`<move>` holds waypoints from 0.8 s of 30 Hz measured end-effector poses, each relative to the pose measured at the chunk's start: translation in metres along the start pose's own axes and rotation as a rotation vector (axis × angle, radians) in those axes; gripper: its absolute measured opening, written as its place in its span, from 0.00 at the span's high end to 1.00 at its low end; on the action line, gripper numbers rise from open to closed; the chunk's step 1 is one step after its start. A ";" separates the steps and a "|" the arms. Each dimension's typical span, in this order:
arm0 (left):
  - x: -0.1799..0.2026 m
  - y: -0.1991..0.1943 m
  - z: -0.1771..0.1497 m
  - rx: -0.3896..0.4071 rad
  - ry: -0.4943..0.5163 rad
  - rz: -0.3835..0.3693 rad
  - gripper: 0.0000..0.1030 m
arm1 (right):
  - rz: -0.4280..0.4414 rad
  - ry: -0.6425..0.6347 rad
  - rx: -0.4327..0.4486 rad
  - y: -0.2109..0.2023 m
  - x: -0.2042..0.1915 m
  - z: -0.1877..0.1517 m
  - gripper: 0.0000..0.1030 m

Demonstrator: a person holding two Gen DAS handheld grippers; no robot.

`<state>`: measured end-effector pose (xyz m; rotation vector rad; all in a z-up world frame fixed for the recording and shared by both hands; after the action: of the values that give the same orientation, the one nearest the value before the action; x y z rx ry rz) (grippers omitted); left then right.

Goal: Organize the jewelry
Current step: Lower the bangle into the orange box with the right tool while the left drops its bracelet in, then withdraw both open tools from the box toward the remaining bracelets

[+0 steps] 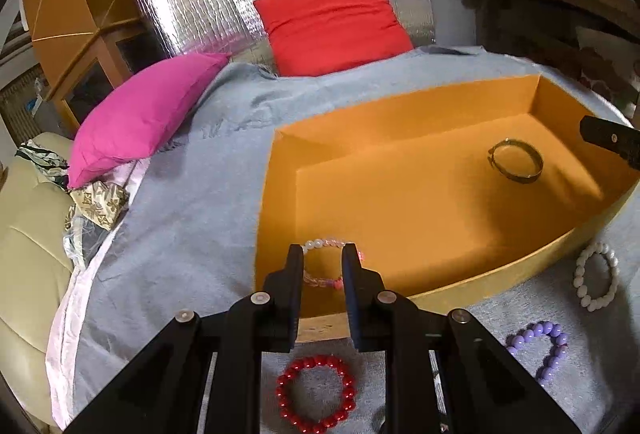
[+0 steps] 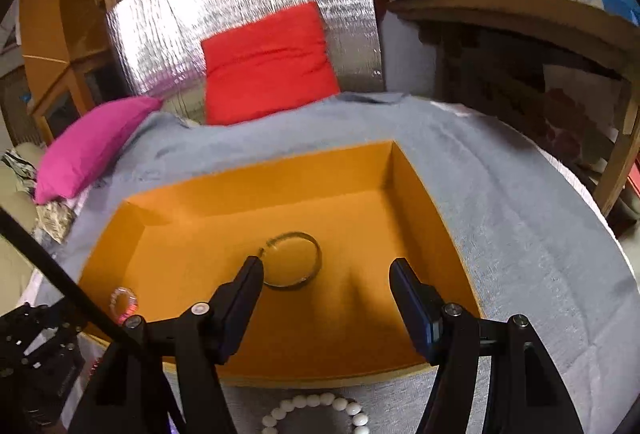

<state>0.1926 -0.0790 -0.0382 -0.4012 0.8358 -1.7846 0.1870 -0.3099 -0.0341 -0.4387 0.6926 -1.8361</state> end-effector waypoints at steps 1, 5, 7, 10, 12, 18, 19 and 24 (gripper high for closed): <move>-0.001 -0.004 0.001 0.007 -0.002 0.000 0.81 | 0.014 0.003 0.007 -0.005 -0.001 0.001 0.33; -0.005 -0.028 0.002 0.046 -0.012 0.008 0.71 | 0.068 -0.007 0.024 -0.026 -0.007 0.000 0.33; -0.008 -0.043 0.001 0.069 -0.013 0.020 0.63 | 0.101 -0.018 0.023 -0.036 -0.011 -0.003 0.33; -0.012 -0.065 -0.003 0.097 -0.016 0.041 0.59 | 0.141 -0.039 0.018 -0.050 -0.018 -0.010 0.33; -0.013 -0.079 -0.009 0.108 -0.026 0.048 0.58 | 0.156 -0.050 0.013 -0.058 -0.020 -0.015 0.33; -0.013 -0.106 -0.031 0.120 -0.052 0.038 0.58 | 0.185 -0.068 0.018 -0.082 -0.023 -0.030 0.33; -0.013 -0.109 -0.035 0.118 -0.059 0.033 0.58 | 0.186 -0.070 0.018 -0.085 -0.023 -0.031 0.33; -0.019 -0.119 -0.051 0.114 -0.110 0.016 0.58 | 0.186 -0.082 0.005 -0.093 -0.025 -0.042 0.33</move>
<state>0.0864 -0.0228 0.0126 -0.4126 0.6556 -1.7692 0.1040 -0.2526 -0.0056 -0.4295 0.6500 -1.6358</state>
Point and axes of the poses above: each gripper's, at about its wrist camera, not at the fingertips, and y roughly the way its jaws point, x to its right, z to its top, the point moved 3 cm from there along y, roughly the way its jaws point, and after that the axes turned 13 degrees about -z, right-handed, at the moved point
